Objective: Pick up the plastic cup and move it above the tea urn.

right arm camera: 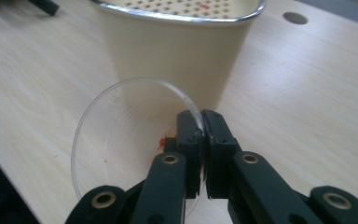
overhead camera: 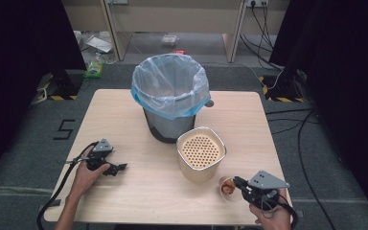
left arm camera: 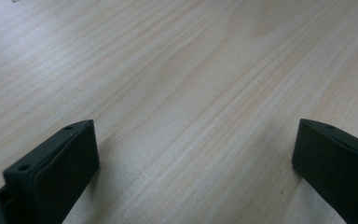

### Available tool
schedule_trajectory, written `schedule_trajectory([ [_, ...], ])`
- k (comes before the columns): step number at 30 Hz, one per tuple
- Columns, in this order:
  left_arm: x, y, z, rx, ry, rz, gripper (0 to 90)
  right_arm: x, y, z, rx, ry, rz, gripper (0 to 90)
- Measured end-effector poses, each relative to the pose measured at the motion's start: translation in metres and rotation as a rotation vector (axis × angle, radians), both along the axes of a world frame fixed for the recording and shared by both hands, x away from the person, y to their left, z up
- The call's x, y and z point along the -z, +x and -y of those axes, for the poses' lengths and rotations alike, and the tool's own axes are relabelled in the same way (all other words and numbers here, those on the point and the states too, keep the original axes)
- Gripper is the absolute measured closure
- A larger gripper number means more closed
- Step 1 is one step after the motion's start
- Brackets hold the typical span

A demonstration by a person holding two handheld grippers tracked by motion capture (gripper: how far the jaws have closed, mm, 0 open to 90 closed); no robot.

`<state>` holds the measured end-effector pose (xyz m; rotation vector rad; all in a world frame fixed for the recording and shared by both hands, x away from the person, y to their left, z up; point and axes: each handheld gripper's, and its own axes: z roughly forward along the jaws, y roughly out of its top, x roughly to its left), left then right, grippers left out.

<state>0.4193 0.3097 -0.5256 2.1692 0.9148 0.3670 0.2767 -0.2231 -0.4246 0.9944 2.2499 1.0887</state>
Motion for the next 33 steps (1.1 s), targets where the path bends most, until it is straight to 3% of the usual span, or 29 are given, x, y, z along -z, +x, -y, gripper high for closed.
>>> schedule_trajectory([
  [12,0.000,0.000,0.000,0.000,0.000,0.000,0.0,-0.023,0.042,0.014,0.091,-0.030,0.105,86.8],
  [20,0.000,0.000,0.000,0.000,0.000,0.000,0.0,-0.038,0.071,0.019,0.141,-0.010,0.170,86.9],
  [33,0.000,0.000,0.000,0.000,0.000,0.000,0.0,-0.047,0.092,0.021,0.181,-0.029,0.212,86.8],
])
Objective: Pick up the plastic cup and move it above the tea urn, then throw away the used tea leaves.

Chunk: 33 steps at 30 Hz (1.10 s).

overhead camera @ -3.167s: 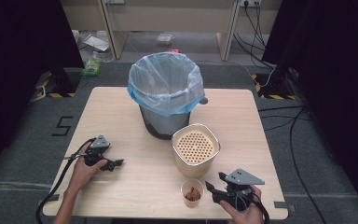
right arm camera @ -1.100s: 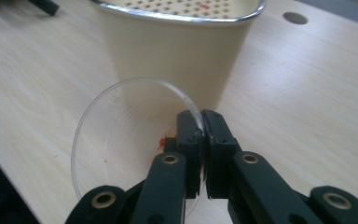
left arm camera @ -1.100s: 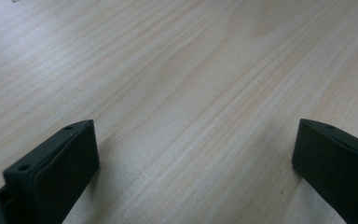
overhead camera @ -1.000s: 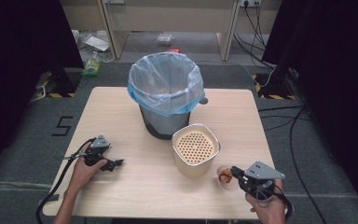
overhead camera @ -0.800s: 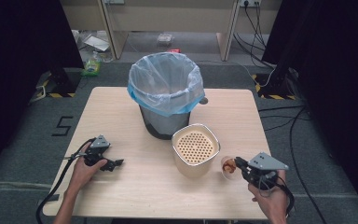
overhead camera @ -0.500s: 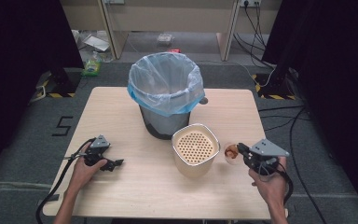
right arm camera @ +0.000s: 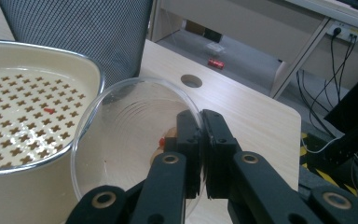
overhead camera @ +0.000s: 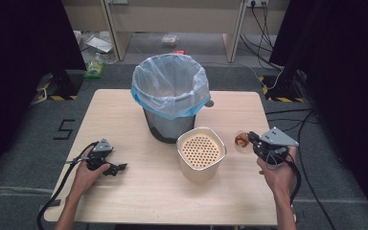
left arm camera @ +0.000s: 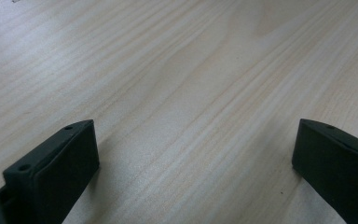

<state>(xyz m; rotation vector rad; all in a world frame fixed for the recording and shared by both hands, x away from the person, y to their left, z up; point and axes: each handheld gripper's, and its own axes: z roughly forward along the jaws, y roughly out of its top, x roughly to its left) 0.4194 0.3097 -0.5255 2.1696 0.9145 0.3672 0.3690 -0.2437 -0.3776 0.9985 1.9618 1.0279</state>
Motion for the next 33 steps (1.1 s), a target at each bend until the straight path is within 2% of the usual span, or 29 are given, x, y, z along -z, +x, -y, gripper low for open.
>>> schedule_trajectory([
  [9,0.000,0.000,0.000,0.000,0.000,0.000,0.0,-0.013,0.014,-0.014,-0.010,-0.004,0.048,86.9],
  [12,0.000,0.000,0.000,0.000,0.000,0.000,0.0,-0.022,0.019,-0.023,-0.025,-0.018,0.071,86.9],
  [17,0.000,0.000,0.000,0.000,0.000,0.000,0.0,-0.041,0.025,-0.044,-0.068,-0.064,0.140,86.8],
  [18,0.000,0.000,0.000,0.000,0.000,0.000,0.0,-0.041,0.025,-0.044,-0.068,-0.064,0.140,86.8],
  [19,0.000,0.000,0.000,0.000,0.000,0.000,0.0,-0.045,0.026,-0.053,-0.098,-0.090,0.170,86.8],
  [20,0.000,0.000,0.000,0.000,0.000,0.000,0.0,-0.045,0.026,-0.053,-0.098,-0.090,0.170,86.8],
  [22,0.000,0.000,0.000,0.000,0.000,0.000,0.0,-0.048,0.025,-0.064,-0.125,-0.155,0.202,86.8],
  [23,0.000,0.000,0.000,0.000,0.001,0.000,0.0,-0.050,0.023,-0.076,-0.133,-0.225,0.237,86.9],
  [24,0.000,0.000,0.000,0.000,0.001,0.000,0.0,-0.050,0.023,-0.076,-0.133,-0.225,0.237,86.9],
  [25,0.000,0.000,0.000,0.000,0.001,0.000,0.0,-0.050,0.020,-0.086,-0.142,-0.296,0.284,86.9],
  [26,0.000,0.000,0.000,0.000,0.001,0.000,0.0,-0.050,0.020,-0.086,-0.142,-0.296,0.284,86.9],
  [27,0.000,0.000,0.000,0.000,0.001,0.000,0.0,-0.049,0.017,-0.094,-0.152,-0.354,0.334,87.0],
  [28,0.000,0.000,0.000,0.000,0.002,0.000,0.0,-0.049,0.017,-0.094,-0.152,-0.354,0.334,87.0],
  [29,0.000,0.000,0.000,0.000,0.001,0.000,0.0,-0.047,0.014,-0.100,-0.153,-0.402,0.378,87.1],
  [30,0.000,0.000,0.000,0.000,0.001,0.000,0.0,-0.047,0.014,-0.100,-0.153,-0.402,0.378,87.1],
  [31,0.000,0.000,0.000,0.000,0.001,0.000,0.0,-0.043,0.012,-0.104,-0.158,-0.450,0.421,87.1],
  [32,0.000,0.000,0.000,0.000,0.001,0.000,0.0,-0.043,0.012,-0.104,-0.158,-0.450,0.421,87.1],
  [33,0.000,0.000,0.000,0.000,0.002,0.000,0.0,-0.041,0.011,-0.105,-0.155,-0.469,0.441,87.1],
])
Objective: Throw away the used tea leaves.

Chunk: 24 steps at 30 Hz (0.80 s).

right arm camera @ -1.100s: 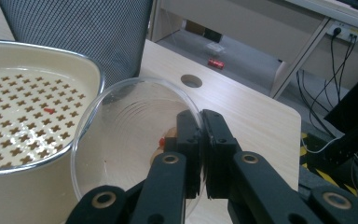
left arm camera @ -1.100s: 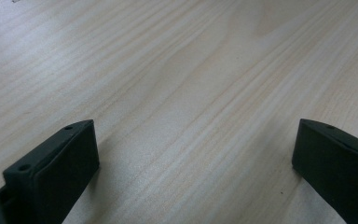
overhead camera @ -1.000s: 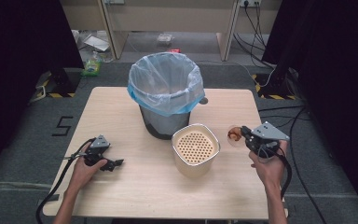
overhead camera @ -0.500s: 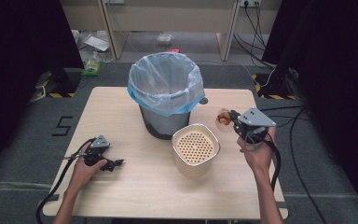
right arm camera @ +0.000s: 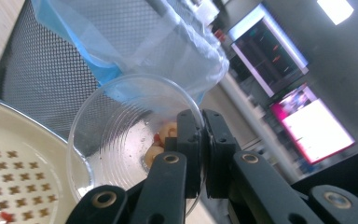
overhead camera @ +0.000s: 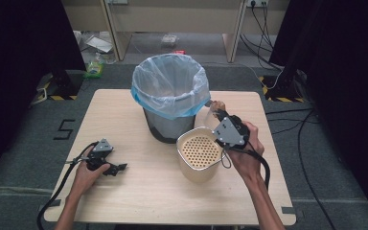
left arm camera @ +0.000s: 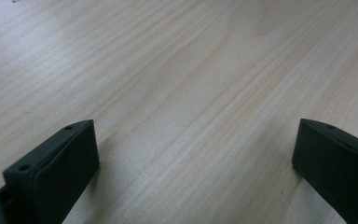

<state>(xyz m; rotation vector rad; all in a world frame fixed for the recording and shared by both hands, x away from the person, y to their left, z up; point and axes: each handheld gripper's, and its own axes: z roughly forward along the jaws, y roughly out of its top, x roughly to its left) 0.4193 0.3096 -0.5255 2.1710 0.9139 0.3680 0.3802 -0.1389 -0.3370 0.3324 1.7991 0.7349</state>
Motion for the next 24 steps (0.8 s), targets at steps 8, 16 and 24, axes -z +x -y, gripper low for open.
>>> schedule_trajectory([
  [8,0.000,0.000,0.000,0.000,0.000,0.000,0.0,0.034,-0.009,-0.013,0.020,-0.158,0.225,87.5],
  [16,0.000,0.000,0.000,0.000,0.000,0.001,0.0,0.049,-0.012,-0.026,0.023,-0.167,0.324,87.5],
  [24,0.000,0.000,0.000,0.000,0.000,0.001,0.0,0.051,-0.015,-0.027,0.020,-0.174,0.373,87.6],
])
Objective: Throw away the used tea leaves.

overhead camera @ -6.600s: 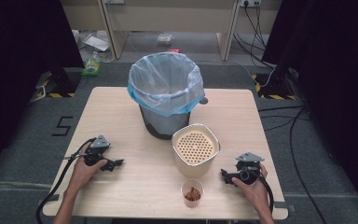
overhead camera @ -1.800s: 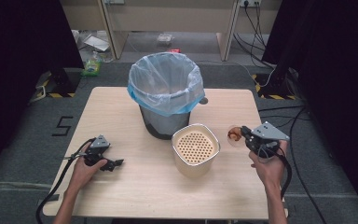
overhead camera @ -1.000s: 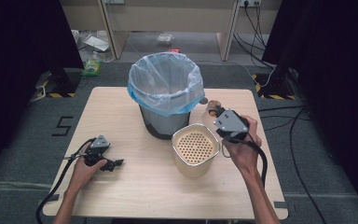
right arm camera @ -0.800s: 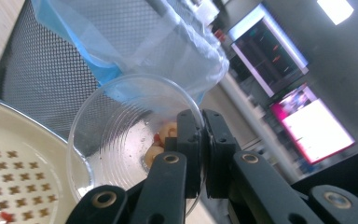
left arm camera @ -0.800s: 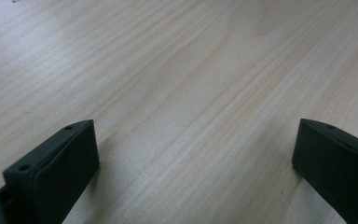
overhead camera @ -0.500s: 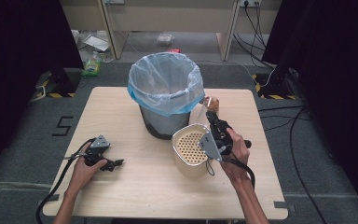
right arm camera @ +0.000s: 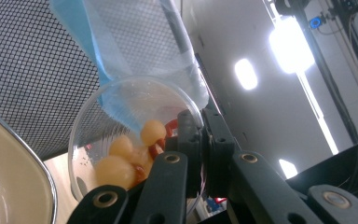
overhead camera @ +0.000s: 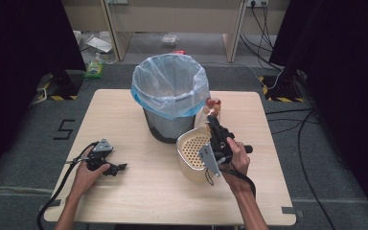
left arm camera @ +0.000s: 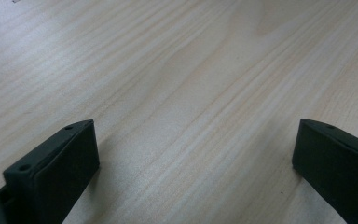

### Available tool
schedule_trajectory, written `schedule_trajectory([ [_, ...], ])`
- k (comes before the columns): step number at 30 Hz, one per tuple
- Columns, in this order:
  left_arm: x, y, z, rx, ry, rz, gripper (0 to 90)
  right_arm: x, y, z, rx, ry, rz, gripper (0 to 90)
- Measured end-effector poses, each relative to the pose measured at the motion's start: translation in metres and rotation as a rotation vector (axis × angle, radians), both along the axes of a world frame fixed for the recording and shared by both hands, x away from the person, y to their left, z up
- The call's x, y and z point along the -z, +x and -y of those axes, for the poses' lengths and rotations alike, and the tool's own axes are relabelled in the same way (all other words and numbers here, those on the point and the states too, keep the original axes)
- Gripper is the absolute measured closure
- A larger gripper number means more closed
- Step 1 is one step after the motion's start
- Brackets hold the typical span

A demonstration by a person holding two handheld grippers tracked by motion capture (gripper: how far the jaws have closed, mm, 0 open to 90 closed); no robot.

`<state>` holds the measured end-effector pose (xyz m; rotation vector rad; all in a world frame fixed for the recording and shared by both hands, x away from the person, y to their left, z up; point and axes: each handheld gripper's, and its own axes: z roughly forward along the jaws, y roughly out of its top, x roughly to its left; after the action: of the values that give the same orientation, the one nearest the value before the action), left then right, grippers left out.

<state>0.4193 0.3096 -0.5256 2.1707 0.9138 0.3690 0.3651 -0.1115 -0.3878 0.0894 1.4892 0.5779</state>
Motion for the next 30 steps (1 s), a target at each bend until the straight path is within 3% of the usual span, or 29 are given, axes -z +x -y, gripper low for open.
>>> schedule_trajectory([
  [3,0.000,0.000,0.000,0.000,0.000,0.000,0.0,0.003,0.000,0.001,0.006,-0.003,0.006,87.6],
  [6,0.000,0.000,0.000,0.000,0.000,0.000,0.0,0.004,-0.004,-0.002,-0.008,-0.026,0.055,87.7],
  [10,0.000,0.000,0.000,0.000,0.000,0.000,0.0,0.011,-0.006,-0.003,-0.002,-0.043,0.062,87.6],
  [12,0.000,0.000,0.000,0.000,0.000,0.000,0.0,0.012,-0.009,-0.006,-0.012,-0.066,0.086,87.7],
  [14,0.000,0.000,0.000,0.000,0.000,0.000,0.0,0.011,-0.008,-0.007,-0.009,-0.077,0.085,87.6],
  [16,0.000,0.000,0.000,0.000,0.000,0.000,0.0,0.014,-0.002,-0.006,0.002,-0.041,0.056,87.7],
  [19,0.000,0.000,0.000,0.000,0.000,0.000,0.0,0.015,-0.004,-0.008,-0.007,-0.078,0.072,87.7],
  [24,0.000,0.000,0.000,0.000,0.000,0.000,0.0,0.012,-0.006,-0.006,0.003,-0.045,0.074,87.6],
  [27,0.000,0.000,0.000,0.000,0.000,0.000,0.0,0.012,-0.004,-0.005,0.019,-0.072,0.072,87.6],
  [29,0.000,0.000,0.000,0.000,0.000,0.000,0.0,0.013,-0.007,-0.005,0.003,-0.050,0.100,87.7],
  [30,0.000,0.000,0.000,-0.001,0.000,0.000,0.0,0.015,-0.007,-0.007,0.005,-0.075,0.100,87.6],
])
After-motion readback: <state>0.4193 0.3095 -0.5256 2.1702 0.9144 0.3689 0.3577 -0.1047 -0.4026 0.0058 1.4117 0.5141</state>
